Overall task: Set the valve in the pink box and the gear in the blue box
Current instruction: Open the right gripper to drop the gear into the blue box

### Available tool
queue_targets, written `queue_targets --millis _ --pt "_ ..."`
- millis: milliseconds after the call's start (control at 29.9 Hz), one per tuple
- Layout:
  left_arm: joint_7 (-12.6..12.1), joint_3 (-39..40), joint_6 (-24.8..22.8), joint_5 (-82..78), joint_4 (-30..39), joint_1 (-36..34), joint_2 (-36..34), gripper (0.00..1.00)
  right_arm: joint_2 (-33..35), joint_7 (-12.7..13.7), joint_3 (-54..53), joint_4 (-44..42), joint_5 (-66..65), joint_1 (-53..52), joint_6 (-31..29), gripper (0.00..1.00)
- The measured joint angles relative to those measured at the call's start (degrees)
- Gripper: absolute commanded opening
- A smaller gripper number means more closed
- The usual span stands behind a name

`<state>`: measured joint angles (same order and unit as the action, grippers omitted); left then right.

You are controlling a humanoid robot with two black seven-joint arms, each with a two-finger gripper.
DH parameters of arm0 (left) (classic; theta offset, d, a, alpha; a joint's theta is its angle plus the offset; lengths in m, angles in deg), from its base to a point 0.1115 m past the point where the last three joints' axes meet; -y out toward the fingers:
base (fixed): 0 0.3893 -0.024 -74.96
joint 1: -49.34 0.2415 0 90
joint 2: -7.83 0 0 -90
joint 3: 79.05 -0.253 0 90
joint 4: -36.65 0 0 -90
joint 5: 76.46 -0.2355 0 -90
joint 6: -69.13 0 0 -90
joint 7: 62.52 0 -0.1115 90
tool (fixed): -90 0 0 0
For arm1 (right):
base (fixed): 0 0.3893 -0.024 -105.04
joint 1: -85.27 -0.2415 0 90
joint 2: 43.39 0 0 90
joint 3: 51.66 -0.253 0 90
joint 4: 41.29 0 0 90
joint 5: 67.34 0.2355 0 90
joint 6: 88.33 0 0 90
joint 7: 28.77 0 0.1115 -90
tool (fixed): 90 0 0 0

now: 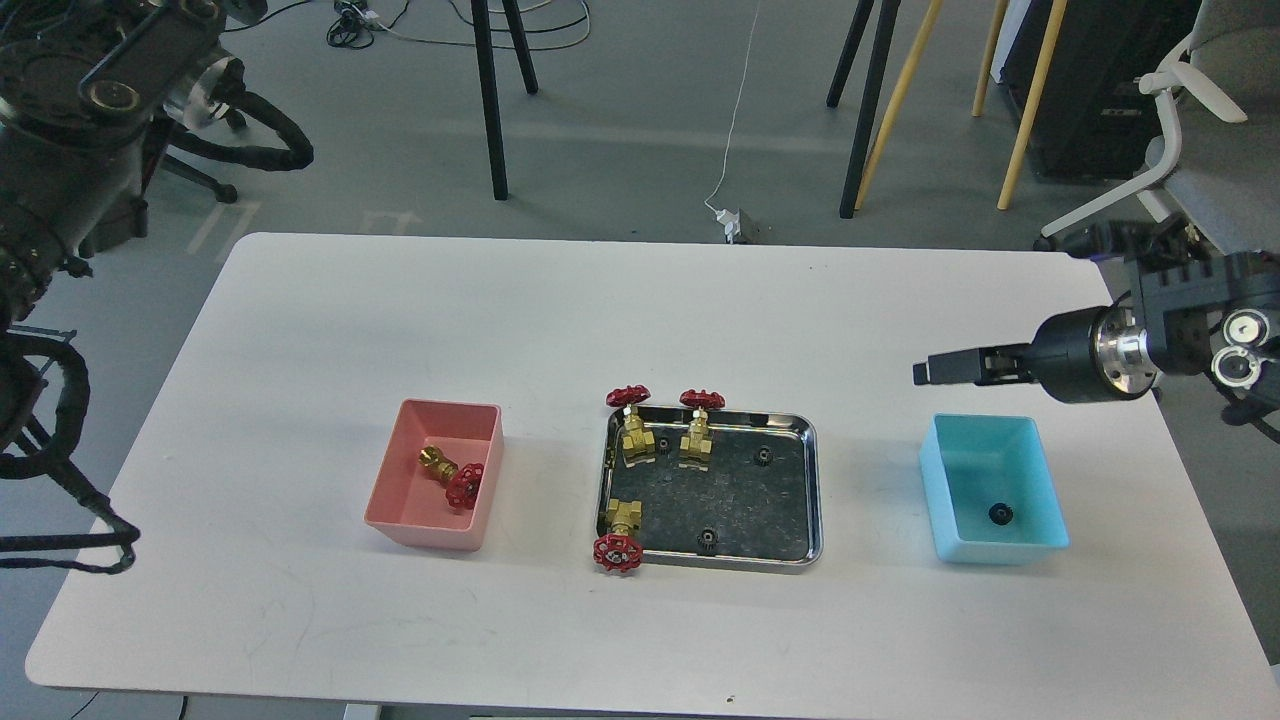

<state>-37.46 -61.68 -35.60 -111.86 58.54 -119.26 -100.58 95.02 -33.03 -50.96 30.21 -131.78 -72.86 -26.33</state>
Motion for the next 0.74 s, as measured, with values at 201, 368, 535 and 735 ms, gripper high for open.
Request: queue_targets --millis 201,368,535,735 --pt "0.0 -0.2 1.9 -0.1 0.0 -0.7 2.7 1.00 -7.7 0.2 -19.2 -14.4 16.4 -0.1 0.0 0.92" --pt "-2.0 -0.6 2.0 -0.4 0.0 -1.4 4.8 1.00 -19.1 1.7 -30.3 -30.1 27.2 -0.3 4.0 0.92" --pt "-5.4 -0.2 2.0 0.0 0.0 -1.8 6.5 1.00 -26.4 4.0 -33.7 -35.9 37.3 -1.6 24.5 0.92" --pt "-5.7 0.2 2.1 0.2 0.0 -1.7 6.5 1.00 -31.7 6.1 -32.1 -37.4 40.9 -1.9 39.5 0.99"
